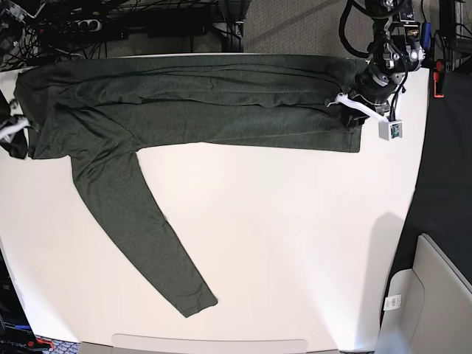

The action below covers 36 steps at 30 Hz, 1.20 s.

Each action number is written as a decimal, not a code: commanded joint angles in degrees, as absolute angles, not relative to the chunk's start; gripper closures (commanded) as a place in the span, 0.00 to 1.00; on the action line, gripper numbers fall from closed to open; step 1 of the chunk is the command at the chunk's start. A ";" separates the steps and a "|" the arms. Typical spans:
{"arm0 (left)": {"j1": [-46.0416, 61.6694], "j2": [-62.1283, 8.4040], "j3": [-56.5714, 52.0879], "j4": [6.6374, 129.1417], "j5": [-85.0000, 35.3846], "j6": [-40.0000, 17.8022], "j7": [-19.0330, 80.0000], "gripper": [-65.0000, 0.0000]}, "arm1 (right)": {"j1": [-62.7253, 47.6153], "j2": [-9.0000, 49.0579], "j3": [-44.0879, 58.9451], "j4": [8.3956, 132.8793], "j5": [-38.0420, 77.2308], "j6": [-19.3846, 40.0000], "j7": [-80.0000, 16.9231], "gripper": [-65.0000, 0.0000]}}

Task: Fold the T-shirt properly
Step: 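Release the hem and move the right gripper to the hanging sleeve cuff, then grasp the sleeve with the right gripper and fold it onto the shirt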

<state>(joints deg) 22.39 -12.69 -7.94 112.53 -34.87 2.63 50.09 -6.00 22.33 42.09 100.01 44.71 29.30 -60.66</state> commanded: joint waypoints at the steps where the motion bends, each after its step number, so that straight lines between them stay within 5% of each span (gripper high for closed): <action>1: 22.20 -13.32 -8.31 113.45 -34.86 2.59 49.71 0.80 | -4.35 23.08 42.24 100.79 44.26 29.41 -59.12 0.99; 7: 19.56 -13.32 -8.22 113.45 -31.43 9.27 50.07 0.71 | 4.97 18.33 33.80 99.38 33.27 29.41 -59.03 0.99; 18: 19.56 -13.49 -8.22 113.54 -31.43 9.10 50.15 0.63 | 24.75 14.11 20.70 81.71 13.76 29.23 -51.38 0.99; 27: 19.38 -13.49 -8.40 113.80 -31.43 9.10 49.36 0.55 | 36.35 10.15 20.88 66.77 1.45 29.05 -43.12 0.70; 32: 18.59 -13.49 -8.40 113.80 -31.43 9.10 49.36 0.55 | 39.52 9.45 20.44 61.23 -4.97 24.13 -37.49 0.52; 36: 18.51 -13.49 -8.40 113.89 -31.43 9.10 49.36 0.55 | 41.63 9.80 20.44 52.70 -5.05 23.43 -33.45 0.49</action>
<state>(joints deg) 18.85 -12.97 -8.03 112.64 -31.44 9.21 50.59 39.38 9.45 20.45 51.90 -5.76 23.16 -35.20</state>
